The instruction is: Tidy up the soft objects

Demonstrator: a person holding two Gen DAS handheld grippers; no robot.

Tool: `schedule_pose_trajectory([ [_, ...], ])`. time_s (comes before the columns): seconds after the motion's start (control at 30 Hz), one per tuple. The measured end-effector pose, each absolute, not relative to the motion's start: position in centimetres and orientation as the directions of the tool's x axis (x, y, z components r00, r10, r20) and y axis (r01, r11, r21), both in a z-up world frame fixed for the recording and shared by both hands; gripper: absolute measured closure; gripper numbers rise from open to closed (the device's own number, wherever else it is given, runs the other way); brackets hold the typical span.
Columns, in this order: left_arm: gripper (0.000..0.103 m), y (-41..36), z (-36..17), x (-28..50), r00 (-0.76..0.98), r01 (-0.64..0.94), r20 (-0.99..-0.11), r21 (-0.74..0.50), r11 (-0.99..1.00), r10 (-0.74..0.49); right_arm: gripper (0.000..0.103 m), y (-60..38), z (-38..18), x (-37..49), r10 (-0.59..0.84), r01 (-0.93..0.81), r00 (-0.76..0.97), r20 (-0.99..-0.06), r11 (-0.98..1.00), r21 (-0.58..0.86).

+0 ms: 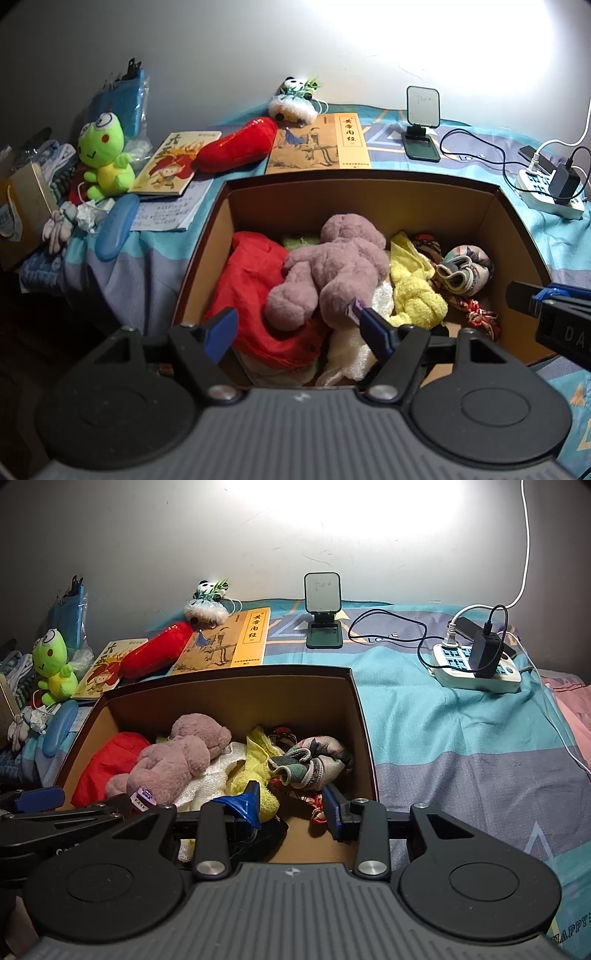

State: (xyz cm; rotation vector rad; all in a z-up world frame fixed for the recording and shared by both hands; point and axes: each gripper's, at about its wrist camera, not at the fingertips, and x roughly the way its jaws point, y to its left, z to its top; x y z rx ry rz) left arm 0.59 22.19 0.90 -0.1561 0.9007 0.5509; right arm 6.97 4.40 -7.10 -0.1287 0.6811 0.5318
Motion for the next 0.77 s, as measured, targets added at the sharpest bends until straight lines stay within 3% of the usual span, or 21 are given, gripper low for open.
schedule_pose_trajectory([
  [0.77,0.041,22.23,1.17,0.19,0.521,-0.515,-0.753,0.097,0.852,0.401,0.083,4.13,-7.72,6.6,0.44,-0.508,0.64,-0.63,0.857,0.083],
])
